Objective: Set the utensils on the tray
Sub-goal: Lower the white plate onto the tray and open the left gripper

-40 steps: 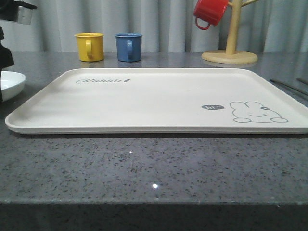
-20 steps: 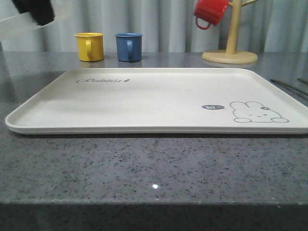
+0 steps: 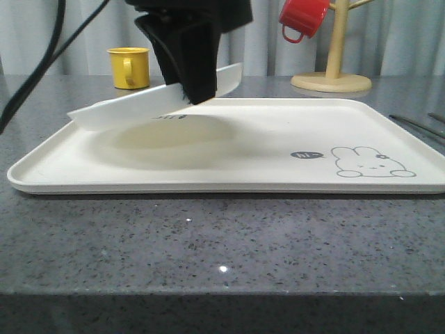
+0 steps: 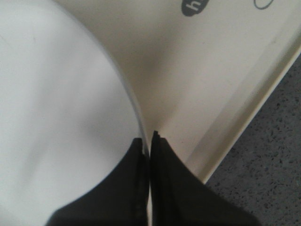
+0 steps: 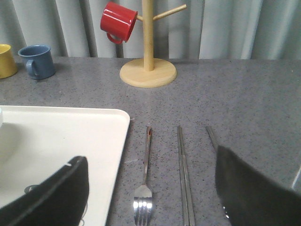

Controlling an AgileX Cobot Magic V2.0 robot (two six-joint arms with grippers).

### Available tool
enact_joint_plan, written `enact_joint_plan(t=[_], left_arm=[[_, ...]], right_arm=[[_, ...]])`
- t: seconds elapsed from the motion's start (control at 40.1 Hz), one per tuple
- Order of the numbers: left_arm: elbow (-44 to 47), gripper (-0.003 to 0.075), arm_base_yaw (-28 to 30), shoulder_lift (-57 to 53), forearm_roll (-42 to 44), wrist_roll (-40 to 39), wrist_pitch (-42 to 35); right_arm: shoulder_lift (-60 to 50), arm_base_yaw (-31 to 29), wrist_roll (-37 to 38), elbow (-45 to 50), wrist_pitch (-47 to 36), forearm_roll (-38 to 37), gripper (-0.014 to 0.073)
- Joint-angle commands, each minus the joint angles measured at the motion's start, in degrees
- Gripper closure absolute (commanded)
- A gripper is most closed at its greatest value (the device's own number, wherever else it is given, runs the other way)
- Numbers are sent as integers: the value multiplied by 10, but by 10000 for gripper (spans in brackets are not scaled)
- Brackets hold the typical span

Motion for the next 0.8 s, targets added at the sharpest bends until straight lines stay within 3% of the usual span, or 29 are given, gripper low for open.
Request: enact_joint_plan(t=[0.0, 0.25, 0.324, 0.474, 0.549, 0.774], left_arm=[[-19, 738, -2, -9, -10, -7, -15], [-19, 716, -2, 22, -11, -7, 23], [-19, 653, -1, 33, -12, -7, 29], [-25, 451, -1, 35, -13, -15, 34], [-42, 395, -1, 32, -13, -18, 55], [-95, 431, 4, 5, -14, -18, 67]], right_arm=[[8, -3, -4, -21, -41, 1, 13], [8, -3, -4, -21, -41, 1, 13], [8, -3, -4, -21, -41, 1, 13], [8, -3, -4, -21, -41, 1, 13], [8, -3, -4, -21, -41, 1, 13], [8, -3, -4, -21, -41, 1, 13]])
